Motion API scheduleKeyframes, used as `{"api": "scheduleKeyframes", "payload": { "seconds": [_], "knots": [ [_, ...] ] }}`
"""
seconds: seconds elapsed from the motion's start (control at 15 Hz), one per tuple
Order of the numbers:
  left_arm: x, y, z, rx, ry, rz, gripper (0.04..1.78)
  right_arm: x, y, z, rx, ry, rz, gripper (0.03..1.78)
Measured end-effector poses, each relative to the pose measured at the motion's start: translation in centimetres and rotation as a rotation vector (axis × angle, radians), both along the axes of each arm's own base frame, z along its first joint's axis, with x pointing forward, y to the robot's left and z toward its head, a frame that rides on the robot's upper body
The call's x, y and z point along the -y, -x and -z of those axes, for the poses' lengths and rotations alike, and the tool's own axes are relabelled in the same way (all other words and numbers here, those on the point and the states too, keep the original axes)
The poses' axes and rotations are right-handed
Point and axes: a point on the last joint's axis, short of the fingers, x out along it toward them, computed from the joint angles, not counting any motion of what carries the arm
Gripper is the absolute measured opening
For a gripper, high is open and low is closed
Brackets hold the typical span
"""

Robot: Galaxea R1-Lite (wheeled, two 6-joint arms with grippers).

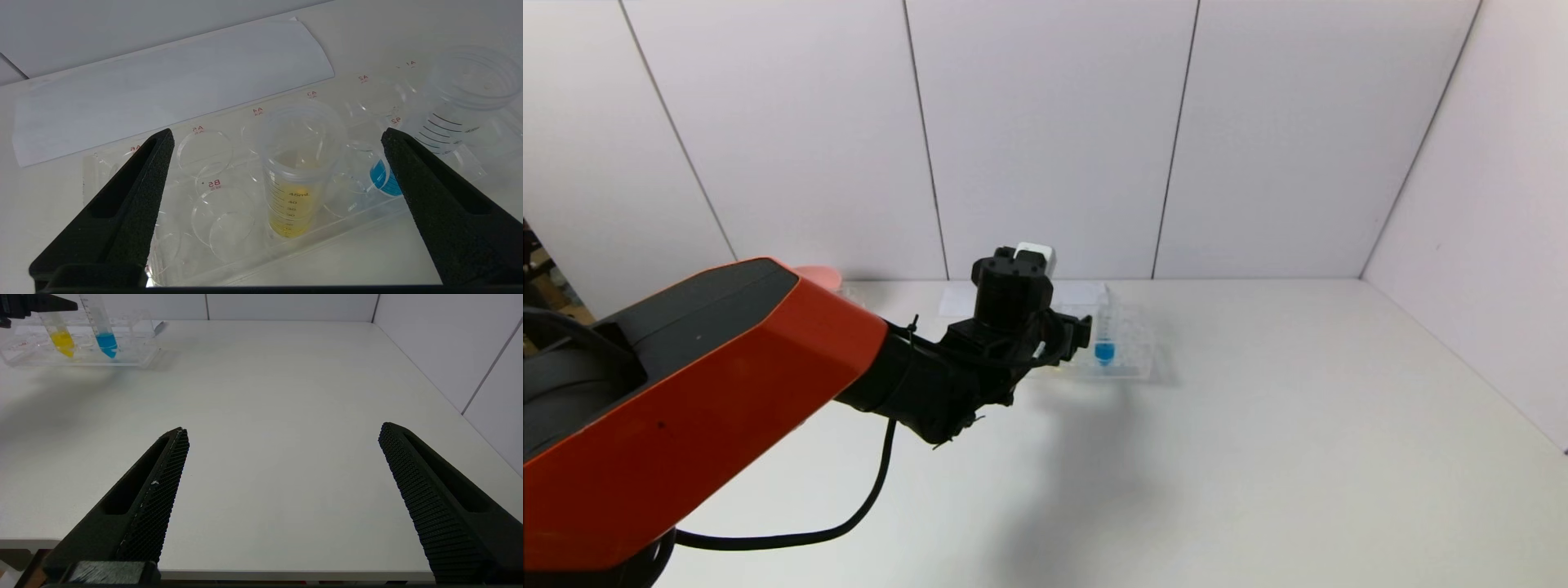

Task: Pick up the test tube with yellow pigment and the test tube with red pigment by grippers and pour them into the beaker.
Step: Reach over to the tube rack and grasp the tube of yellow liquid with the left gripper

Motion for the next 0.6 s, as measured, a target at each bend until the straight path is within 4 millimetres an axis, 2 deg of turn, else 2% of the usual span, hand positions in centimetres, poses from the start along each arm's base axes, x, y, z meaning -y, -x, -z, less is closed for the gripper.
{"api": "scheduleKeyframes", "payload": {
  "seconds": [0.6],
  "knots": [
    [0.56,-0.04,0.07,0.005,0.023,-0.05,1.77,0.0,0.0,0.0,0.0,0.0,0.0,1.7]
  ]
}}
